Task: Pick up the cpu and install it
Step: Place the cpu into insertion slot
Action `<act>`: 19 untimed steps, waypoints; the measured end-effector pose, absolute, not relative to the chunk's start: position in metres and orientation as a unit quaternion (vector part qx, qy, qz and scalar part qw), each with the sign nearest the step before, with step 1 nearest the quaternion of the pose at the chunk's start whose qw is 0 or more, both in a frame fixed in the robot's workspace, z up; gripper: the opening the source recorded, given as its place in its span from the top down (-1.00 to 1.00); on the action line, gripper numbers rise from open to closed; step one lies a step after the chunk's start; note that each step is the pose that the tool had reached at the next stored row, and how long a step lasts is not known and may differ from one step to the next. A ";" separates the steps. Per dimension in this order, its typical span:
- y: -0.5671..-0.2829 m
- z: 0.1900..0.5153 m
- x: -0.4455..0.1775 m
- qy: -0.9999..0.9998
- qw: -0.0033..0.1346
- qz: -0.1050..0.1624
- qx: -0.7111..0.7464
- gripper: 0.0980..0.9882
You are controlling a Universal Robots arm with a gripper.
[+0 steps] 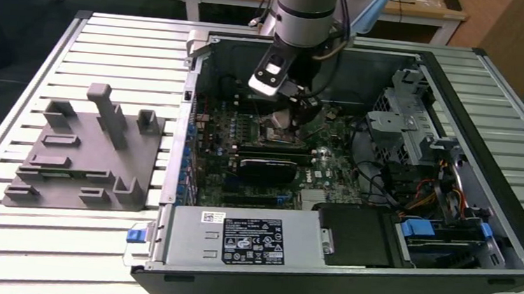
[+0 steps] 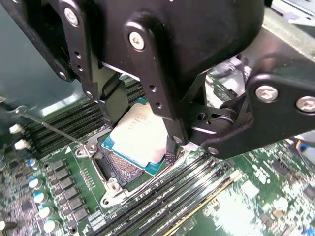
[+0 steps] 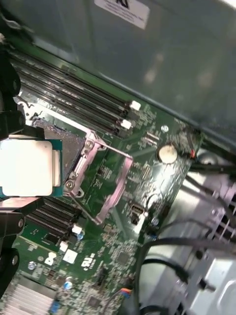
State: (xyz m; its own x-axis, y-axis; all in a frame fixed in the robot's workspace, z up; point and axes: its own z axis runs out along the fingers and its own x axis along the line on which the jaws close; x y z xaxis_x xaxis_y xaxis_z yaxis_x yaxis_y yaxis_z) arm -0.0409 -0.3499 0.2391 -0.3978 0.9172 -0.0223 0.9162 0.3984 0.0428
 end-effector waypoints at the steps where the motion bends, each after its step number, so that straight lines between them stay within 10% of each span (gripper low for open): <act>1: -0.350 0.239 -0.041 0.831 0.021 0.012 0.556 0.00; 19: -0.350 0.237 -0.041 0.731 0.023 0.008 0.682 0.00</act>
